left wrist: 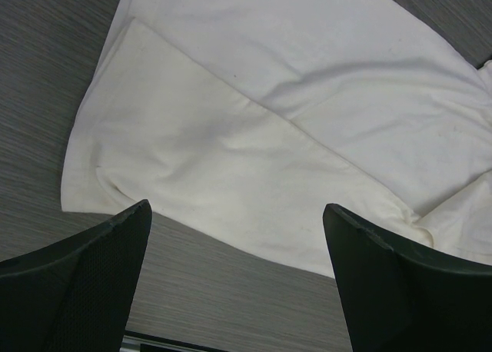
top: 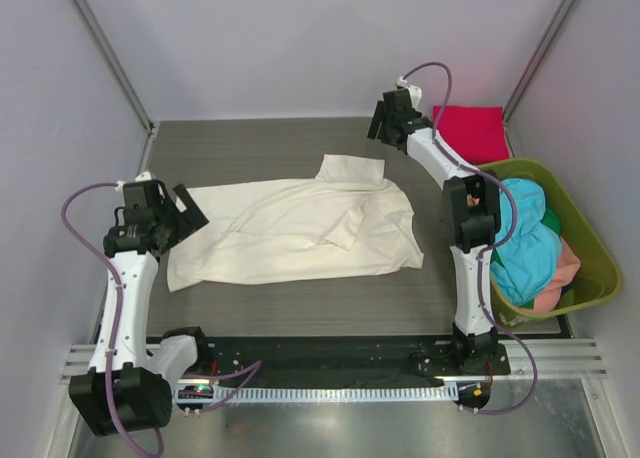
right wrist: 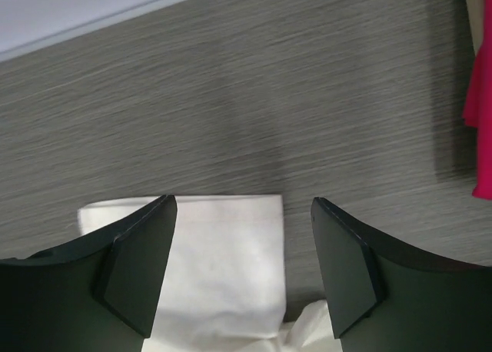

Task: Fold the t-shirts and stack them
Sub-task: Fold the tshirt

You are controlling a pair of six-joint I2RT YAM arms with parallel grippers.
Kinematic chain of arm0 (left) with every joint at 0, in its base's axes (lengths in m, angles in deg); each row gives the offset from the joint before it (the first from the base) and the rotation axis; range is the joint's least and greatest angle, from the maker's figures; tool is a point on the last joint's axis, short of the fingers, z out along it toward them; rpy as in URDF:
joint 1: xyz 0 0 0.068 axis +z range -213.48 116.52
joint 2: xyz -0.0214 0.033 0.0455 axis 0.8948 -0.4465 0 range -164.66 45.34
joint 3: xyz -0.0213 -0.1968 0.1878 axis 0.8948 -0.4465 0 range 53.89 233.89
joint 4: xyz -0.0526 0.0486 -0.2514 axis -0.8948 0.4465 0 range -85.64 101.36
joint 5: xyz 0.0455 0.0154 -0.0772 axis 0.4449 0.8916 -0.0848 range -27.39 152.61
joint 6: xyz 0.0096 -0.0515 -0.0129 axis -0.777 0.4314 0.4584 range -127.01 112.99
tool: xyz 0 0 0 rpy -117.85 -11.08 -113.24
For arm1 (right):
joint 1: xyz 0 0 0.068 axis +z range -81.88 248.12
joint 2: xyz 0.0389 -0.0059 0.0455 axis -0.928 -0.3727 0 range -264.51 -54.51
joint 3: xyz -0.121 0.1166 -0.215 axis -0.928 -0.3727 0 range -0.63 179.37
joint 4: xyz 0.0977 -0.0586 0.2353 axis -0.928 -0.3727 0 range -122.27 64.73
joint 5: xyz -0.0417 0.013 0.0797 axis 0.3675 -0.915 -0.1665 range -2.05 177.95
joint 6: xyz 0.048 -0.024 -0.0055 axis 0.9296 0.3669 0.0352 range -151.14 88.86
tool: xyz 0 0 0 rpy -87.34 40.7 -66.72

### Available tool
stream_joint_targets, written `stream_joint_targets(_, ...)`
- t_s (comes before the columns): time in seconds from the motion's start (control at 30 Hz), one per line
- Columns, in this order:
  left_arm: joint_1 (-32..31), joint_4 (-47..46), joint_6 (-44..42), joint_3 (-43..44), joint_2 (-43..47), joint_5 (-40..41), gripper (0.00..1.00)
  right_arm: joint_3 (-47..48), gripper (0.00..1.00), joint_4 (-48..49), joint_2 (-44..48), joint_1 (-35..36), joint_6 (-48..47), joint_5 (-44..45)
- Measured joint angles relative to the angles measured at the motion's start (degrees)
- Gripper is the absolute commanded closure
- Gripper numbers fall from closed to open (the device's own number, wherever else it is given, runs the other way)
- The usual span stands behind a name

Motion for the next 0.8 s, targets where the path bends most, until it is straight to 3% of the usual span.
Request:
stream_joint_targets(0.27, -0.1, 0.0, 0.0, -0.2, 0.0, -0.1, 0.07, 3.6, 0.27, -5.0, -10.9, -1.8, -0.8, -0.2)
stream_joint_targets(0.53, -0.1, 0.0, -0.2, -0.3, 0.0, -0.2, 0.07, 4.3, 0.32, -5.6, -11.5, -0.4, -0.9, -2.2)
stream_joint_targets(0.63, -0.1, 0.0, -0.2, -0.3, 0.0, -0.2, 0.07, 4.3, 0.44, -5.5, -11.5, -0.1, -0.6, -2.5)
stream_joint_targets(0.67, -0.1, 0.0, -0.2, -0.3, 0.0, -0.2, 0.07, 4.3, 0.54, -5.4, -11.6, 0.0, -0.5, -2.6)
stream_joint_targets(0.77, -0.2, 0.0, -0.2, -0.3, 0.0, -0.1, 0.07, 4.3, 0.69, -4.9, -11.9, 0.0, 0.0, -3.0)
stream_joint_targets(0.8, -0.2, 0.0, -0.2, -0.3, 0.0, -0.1, 0.07, 4.3, 0.78, -4.5, -11.9, 0.0, 0.1, -3.1)
